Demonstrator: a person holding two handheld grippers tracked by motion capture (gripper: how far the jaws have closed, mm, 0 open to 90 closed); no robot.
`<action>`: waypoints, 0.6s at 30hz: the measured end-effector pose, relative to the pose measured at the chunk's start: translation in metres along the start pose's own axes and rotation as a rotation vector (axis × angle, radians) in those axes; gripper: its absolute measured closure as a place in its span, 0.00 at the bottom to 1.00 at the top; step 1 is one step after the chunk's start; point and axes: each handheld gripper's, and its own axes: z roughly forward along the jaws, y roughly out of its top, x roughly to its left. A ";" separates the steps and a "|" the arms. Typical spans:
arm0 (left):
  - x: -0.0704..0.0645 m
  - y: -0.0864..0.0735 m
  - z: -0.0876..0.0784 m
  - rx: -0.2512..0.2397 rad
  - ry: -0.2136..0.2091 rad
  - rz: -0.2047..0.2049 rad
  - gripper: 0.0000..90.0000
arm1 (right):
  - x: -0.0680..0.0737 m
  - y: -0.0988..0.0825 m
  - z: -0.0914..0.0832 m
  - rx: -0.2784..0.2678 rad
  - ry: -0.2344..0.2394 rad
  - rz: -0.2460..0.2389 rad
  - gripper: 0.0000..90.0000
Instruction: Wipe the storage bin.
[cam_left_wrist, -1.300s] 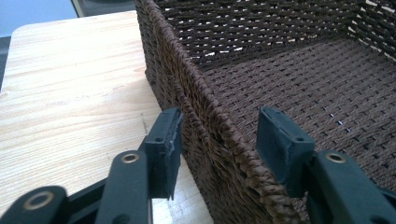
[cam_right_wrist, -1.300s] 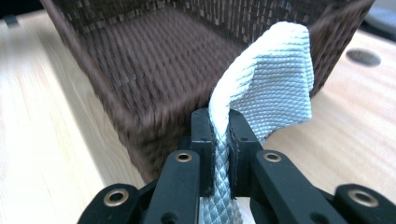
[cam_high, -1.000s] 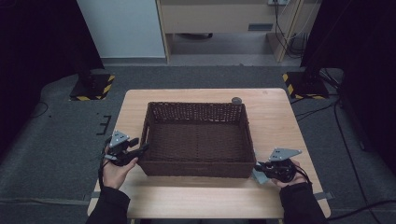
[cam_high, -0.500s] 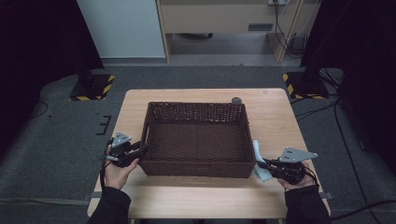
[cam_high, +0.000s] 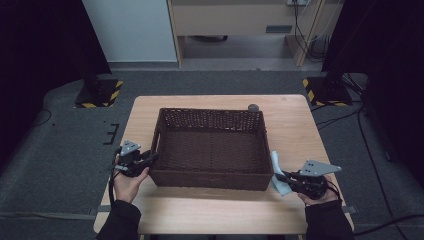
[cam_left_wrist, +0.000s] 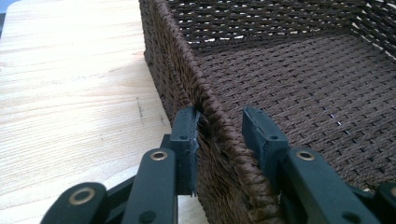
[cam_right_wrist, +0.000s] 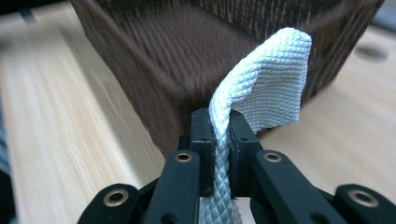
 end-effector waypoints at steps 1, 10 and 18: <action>0.000 0.001 0.000 0.002 0.002 0.001 0.73 | 0.001 0.003 -0.004 -0.021 0.005 -0.002 0.93; 0.001 0.002 0.002 0.001 0.002 0.002 0.74 | 0.006 -0.017 0.018 0.147 0.031 0.000 0.93; 0.002 0.001 0.002 -0.004 -0.005 0.004 0.73 | 0.008 -0.009 0.007 0.090 0.013 -0.003 0.93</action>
